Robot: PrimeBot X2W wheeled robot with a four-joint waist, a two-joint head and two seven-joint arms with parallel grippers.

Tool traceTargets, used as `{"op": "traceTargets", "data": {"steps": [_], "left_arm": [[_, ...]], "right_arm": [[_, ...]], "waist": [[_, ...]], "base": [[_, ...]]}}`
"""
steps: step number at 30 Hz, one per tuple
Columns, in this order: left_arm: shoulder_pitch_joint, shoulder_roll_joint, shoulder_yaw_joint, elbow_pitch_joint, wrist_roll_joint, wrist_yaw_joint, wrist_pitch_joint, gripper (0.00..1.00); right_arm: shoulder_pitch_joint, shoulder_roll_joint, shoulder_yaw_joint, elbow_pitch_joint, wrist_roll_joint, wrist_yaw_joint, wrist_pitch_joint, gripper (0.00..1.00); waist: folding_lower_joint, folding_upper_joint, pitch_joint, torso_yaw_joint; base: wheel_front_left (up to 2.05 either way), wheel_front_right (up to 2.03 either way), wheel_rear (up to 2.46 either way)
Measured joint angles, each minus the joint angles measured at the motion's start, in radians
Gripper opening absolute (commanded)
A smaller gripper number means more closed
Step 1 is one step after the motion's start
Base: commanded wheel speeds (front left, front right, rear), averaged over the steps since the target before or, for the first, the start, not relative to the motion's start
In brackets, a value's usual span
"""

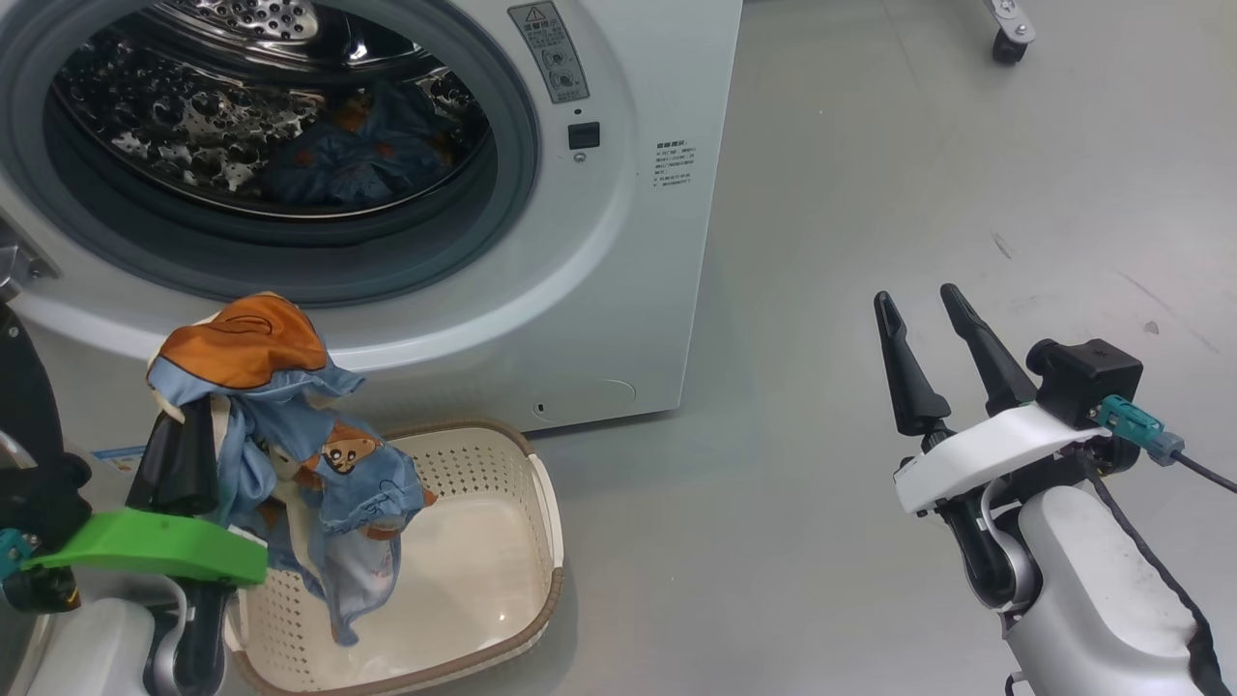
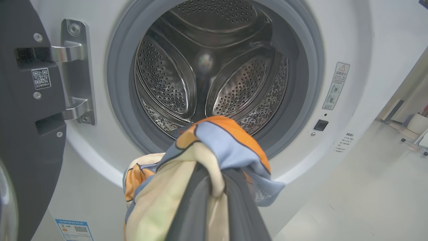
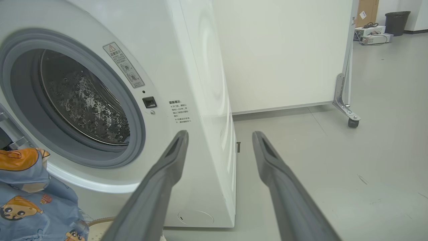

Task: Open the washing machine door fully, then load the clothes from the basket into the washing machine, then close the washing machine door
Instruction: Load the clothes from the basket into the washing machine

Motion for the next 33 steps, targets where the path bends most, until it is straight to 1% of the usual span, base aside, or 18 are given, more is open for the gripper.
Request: {"op": "traceTargets", "data": {"steps": [5,13,21,24,33], "left_arm": [[0.034,0.006,0.005,-0.054,0.036,0.026,-0.002,0.0],[0.07,0.003,0.017,-0.115,0.042,0.04,-0.002,0.0],[0.065,-0.009,0.027,-0.193,0.035,0.04,-0.003,0.0],[0.041,-0.005,0.028,-0.216,0.04,0.04,-0.003,0.0],[-0.128,0.019,0.066,-0.249,0.041,0.044,0.025,0.0]], "right_arm": [[0.0,0.0,0.001,-0.003,0.002,0.0,0.0,1.0],[0.001,-0.001,0.002,-0.007,0.009,0.0,0.0,1.0],[0.003,-0.006,0.009,-0.017,0.01,0.0,0.0,1.0],[0.003,-0.006,0.019,-0.022,0.01,0.0,0.0,1.0],[-0.001,-0.001,0.041,-0.032,0.012,0.0,0.0,1.0]], "waist": [[0.0,0.0,-0.011,0.0],[0.0,0.0,-0.015,-0.001],[0.0,0.0,-0.001,-0.001],[0.0,0.0,0.011,-0.003],[0.0001,0.0,0.061,-0.025]], "base": [[0.0,0.0,0.0],[0.0,0.0,0.0],[0.0,0.0,0.0],[0.0,0.0,0.0],[0.0,0.0,0.0]]}}
